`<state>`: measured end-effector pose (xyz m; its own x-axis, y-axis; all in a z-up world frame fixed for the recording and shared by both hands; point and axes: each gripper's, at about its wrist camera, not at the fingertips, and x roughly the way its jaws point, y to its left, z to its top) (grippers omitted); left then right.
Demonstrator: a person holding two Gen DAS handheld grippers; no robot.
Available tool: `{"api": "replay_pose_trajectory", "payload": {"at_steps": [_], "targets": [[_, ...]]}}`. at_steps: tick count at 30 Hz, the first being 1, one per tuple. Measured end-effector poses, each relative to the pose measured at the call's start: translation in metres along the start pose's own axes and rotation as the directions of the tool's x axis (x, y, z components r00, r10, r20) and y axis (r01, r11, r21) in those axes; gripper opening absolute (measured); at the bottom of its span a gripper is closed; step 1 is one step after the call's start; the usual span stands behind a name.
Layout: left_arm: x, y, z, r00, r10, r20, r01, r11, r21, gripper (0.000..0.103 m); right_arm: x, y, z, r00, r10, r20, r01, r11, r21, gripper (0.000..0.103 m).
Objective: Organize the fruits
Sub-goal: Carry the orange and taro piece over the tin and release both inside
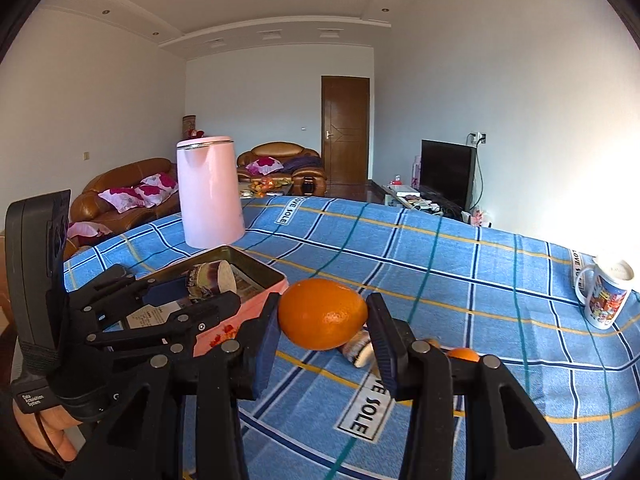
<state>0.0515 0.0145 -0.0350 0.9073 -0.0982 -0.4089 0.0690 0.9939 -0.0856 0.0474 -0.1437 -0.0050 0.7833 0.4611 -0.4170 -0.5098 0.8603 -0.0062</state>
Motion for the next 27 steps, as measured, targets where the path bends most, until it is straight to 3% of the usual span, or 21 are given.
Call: {"api": "replay_pose_trajectory", "payload": {"at_steps": [9,16,27], "targets": [[-0.008,0.067,-0.004,0.994,0.105,-0.016,-0.106,0.988,-0.109,0.044,0.044,0.062,0.014,0.989,0.128,-0.074,-0.133,0.988,-0.078,0.045],[-0.005,0.099,-0.011,0.988,0.146,-0.055,-0.153,0.976,-0.154,0.044,0.080,0.098,0.005,0.967,0.187,-0.172,-0.206,0.974,-0.096,0.045],[0.001,0.114,-0.019,0.980,0.167,-0.109,-0.184,0.968,-0.171,0.045,0.112,0.128,-0.011,0.920,0.229,-0.317,-0.273,0.957,-0.102,0.047]]}}
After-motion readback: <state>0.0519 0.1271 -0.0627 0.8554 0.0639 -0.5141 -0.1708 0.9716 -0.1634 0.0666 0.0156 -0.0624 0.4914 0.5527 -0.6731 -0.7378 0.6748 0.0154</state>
